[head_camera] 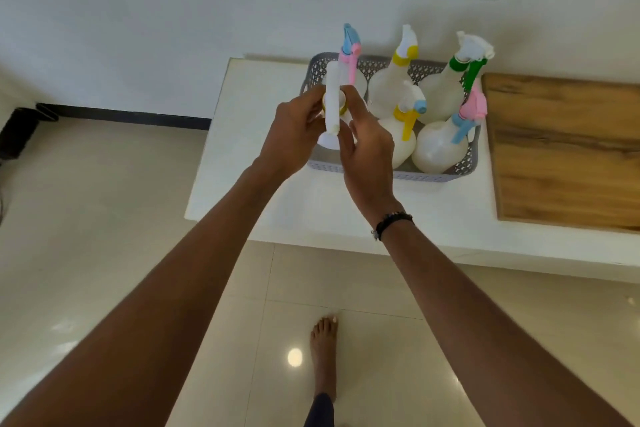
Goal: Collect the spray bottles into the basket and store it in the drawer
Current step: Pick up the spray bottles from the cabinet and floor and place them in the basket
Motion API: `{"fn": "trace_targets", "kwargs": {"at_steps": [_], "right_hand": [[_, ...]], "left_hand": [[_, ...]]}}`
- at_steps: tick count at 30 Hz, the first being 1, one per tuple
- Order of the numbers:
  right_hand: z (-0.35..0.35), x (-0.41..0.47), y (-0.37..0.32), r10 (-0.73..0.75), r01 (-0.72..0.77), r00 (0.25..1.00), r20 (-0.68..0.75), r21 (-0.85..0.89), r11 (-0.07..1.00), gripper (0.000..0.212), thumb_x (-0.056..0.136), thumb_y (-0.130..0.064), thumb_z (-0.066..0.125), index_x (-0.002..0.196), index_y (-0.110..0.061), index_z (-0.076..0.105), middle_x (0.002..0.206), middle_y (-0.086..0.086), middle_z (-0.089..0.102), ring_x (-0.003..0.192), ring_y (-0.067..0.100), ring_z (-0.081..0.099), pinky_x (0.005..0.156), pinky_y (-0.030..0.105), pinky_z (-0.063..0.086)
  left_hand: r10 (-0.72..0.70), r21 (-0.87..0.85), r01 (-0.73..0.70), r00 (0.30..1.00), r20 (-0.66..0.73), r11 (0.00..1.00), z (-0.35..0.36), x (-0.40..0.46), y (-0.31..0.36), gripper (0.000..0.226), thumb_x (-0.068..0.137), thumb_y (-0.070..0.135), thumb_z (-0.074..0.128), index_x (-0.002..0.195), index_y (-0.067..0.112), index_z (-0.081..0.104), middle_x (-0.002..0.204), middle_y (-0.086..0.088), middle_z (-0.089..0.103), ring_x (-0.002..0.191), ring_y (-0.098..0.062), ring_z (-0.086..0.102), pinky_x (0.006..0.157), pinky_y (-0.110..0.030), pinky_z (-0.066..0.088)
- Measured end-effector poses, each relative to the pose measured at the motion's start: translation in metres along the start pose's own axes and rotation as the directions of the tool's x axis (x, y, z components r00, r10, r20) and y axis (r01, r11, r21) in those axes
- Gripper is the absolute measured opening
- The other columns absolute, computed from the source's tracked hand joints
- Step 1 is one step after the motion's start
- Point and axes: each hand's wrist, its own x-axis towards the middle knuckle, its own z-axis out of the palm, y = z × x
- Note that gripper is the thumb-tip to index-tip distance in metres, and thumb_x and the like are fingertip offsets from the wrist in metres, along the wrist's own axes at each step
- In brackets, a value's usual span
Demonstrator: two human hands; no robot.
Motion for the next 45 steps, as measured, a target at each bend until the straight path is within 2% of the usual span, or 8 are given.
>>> {"fn": "trace_targets", "kwargs": {"at_steps": [9, 17, 21, 27, 31, 35, 37, 45], "right_hand": [[0.041, 0.016, 0.060, 0.157, -0.149, 0.985, 0.067, -0.106, 0.983, 0.034, 0.098, -0.012, 0.046, 0.131, -0.009, 0.052, 0.099, 0.006, 0.070, 0.081, 0.016, 0.063, 0.069, 0.018, 0.048], [0.052, 0.016, 0.072, 0.228, -0.224, 0.973, 0.039, -0.086, 0.971, 0.039, 0.098, -0.012, 0.049, 0.137, -0.008, 0.047, 0.113, 0.008, 0.070, 0.098, 0.018, 0.066, 0.081, 0.024, 0.053], [0.039, 0.005, 0.070, 0.269, -0.267, 0.960, 0.081, -0.033, 0.963, 0.043, 0.098, -0.012, 0.049, 0.140, -0.007, 0.041, 0.132, 0.009, 0.060, 0.119, 0.016, 0.058, 0.098, 0.025, 0.049], [-0.050, -0.054, 0.081, 0.376, -0.409, 0.874, -0.307, -0.049, 0.911, 0.032, 0.096, -0.029, 0.050, 0.109, -0.003, 0.064, 0.103, 0.008, 0.070, 0.088, 0.022, 0.069, 0.069, 0.020, 0.054], [-0.107, -0.042, 0.122, 0.460, -0.581, 0.718, -0.522, -0.088, 0.809, 0.029, 0.093, -0.012, 0.048, 0.115, 0.001, 0.060, 0.113, 0.018, 0.066, 0.096, 0.019, 0.061, 0.071, 0.000, 0.043], [-0.124, 0.000, 0.181, 0.710, -0.735, 0.665, -0.232, -0.036, 0.677, 0.039, 0.081, -0.041, 0.043, 0.108, -0.018, 0.058, 0.091, 0.004, 0.058, 0.089, 0.014, 0.051, 0.089, 0.033, 0.051], [-0.122, 0.010, 0.188, 0.757, -0.761, 0.649, -0.084, -0.101, 0.641, 0.028, 0.093, -0.028, 0.042, 0.111, -0.016, 0.058, 0.091, 0.005, 0.054, 0.088, 0.020, 0.052, 0.088, 0.052, 0.054], [-0.124, -0.009, 0.181, 0.722, -0.719, 0.690, -0.043, -0.149, 0.679, 0.029, 0.098, -0.003, 0.032, 0.115, -0.003, 0.056, 0.097, 0.008, 0.055, 0.088, 0.024, 0.057, 0.082, 0.052, 0.057]], "left_hand": [[-0.112, 0.026, 0.109, 0.960, 0.257, 0.994, 0.020, 0.045, -0.065, 0.020, 0.090, -0.002, 0.054, 0.109, -0.004, 0.059, 0.076, 0.018, 0.052, 0.067, 0.025, 0.052, 0.064, 0.006, 0.036], [-0.093, 0.020, 0.091, 0.964, 0.250, 0.996, 0.033, 0.050, -0.096, 0.025, 0.091, 0.005, 0.056, 0.115, 0.002, 0.059, 0.105, -0.004, 0.069, 0.093, -0.016, 0.064, 0.077, 0.003, 0.039], [-0.133, 0.003, 0.135, 0.972, 0.192, 0.991, 0.036, 0.040, -0.098, 0.036, 0.089, 0.001, 0.056, 0.125, 0.008, 0.055, 0.122, -0.008, 0.064, 0.103, -0.010, 0.056, 0.084, 0.000, 0.041], [-0.294, -0.031, 0.294, 0.932, -0.213, 0.955, 0.041, 0.000, -0.108, 0.047, 0.089, 0.008, 0.059, 0.133, 0.010, 0.044, 0.139, -0.004, 0.048, 0.119, -0.016, 0.050, 0.079, -0.015, 0.050], [-0.603, -0.105, 0.595, 0.793, -0.087, 0.797, 0.048, -0.006, -0.109, 0.054, 0.093, 0.027, 0.055, 0.142, 0.016, 0.035, 0.147, -0.003, 0.042, 0.129, -0.019, 0.047, 0.105, -0.034, 0.043], [-0.657, -0.194, 0.658, 0.750, 0.081, 0.727, 0.058, -0.004, -0.108, 0.035, 0.093, 0.023, 0.050, 0.128, 0.022, 0.050, 0.124, -0.007, 0.061, 0.114, -0.024, 0.058, 0.096, -0.043, 0.051], [-0.710, -0.358, 0.689, 0.698, 0.092, 0.630, 0.063, -0.002, -0.105, 0.037, 0.091, 0.010, 0.049, 0.128, 0.016, 0.052, 0.124, -0.009, 0.059, 0.113, -0.023, 0.058, 0.092, -0.036, 0.053], [-0.767, -0.474, 0.696, 0.638, 0.067, 0.539, 0.067, -0.013, -0.101, 0.040, 0.088, -0.002, 0.048, 0.126, 0.009, 0.053, 0.127, -0.013, 0.057, 0.116, -0.026, 0.058, 0.090, -0.032, 0.052]]}}
